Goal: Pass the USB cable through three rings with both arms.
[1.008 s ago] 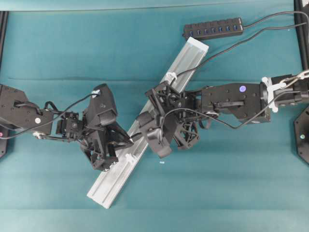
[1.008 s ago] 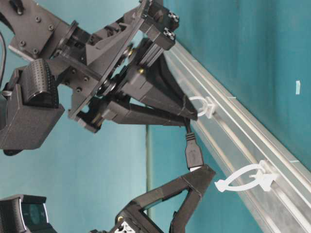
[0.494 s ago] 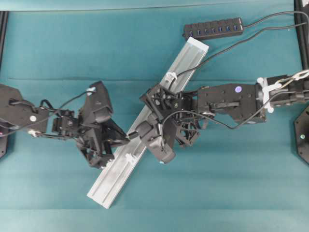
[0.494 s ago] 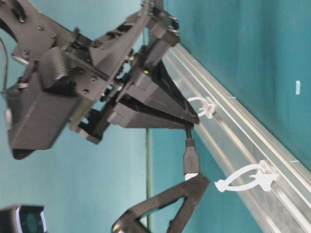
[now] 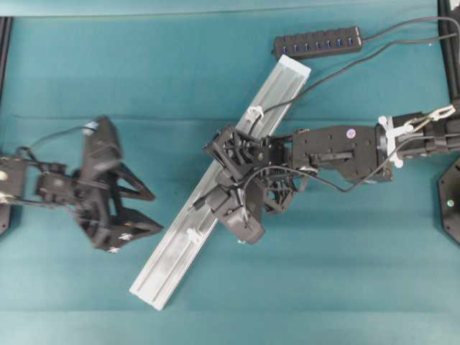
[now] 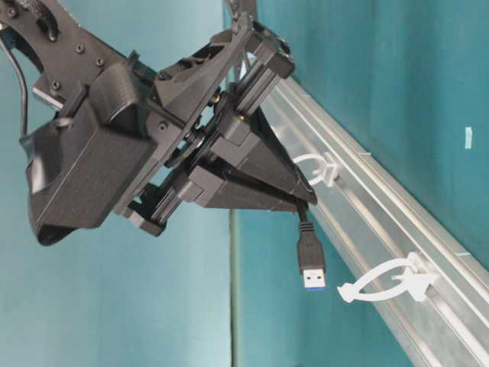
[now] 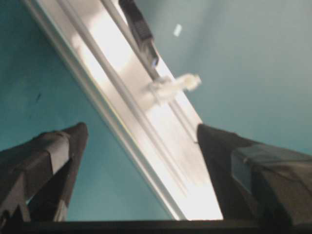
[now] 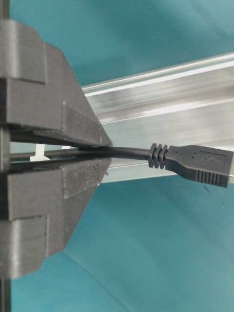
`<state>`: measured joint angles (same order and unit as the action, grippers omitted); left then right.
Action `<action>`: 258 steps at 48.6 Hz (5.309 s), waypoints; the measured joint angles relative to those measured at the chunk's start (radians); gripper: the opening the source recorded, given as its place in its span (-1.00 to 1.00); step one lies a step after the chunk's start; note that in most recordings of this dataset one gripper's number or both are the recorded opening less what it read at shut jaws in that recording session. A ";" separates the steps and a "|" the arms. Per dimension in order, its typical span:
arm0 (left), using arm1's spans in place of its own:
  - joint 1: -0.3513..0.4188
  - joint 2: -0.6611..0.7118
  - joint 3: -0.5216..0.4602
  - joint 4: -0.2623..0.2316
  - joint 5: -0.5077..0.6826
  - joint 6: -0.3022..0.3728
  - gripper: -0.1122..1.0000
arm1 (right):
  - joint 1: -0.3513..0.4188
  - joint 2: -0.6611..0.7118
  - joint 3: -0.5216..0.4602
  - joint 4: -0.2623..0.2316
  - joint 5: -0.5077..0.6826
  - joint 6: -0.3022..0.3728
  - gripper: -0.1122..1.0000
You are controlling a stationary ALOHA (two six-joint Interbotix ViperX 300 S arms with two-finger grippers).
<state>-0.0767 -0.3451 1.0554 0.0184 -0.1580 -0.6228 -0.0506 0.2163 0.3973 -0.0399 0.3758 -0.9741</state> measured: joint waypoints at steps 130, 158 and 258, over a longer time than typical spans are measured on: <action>-0.150 0.066 -0.067 0.005 -0.017 -0.081 0.90 | 0.095 0.080 -0.095 0.114 0.018 -0.112 -0.61; -0.110 0.262 -0.124 0.005 -0.143 -0.081 0.90 | 0.101 0.084 -0.097 0.138 0.005 -0.112 -0.61; -0.109 0.393 -0.222 0.003 -0.046 -0.245 -0.61 | 0.103 0.081 -0.091 0.140 0.008 -0.112 -0.18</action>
<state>-0.1856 0.0476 0.8330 0.0215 -0.2040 -0.8682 0.0522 0.2976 0.3068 0.0997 0.3835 -1.0861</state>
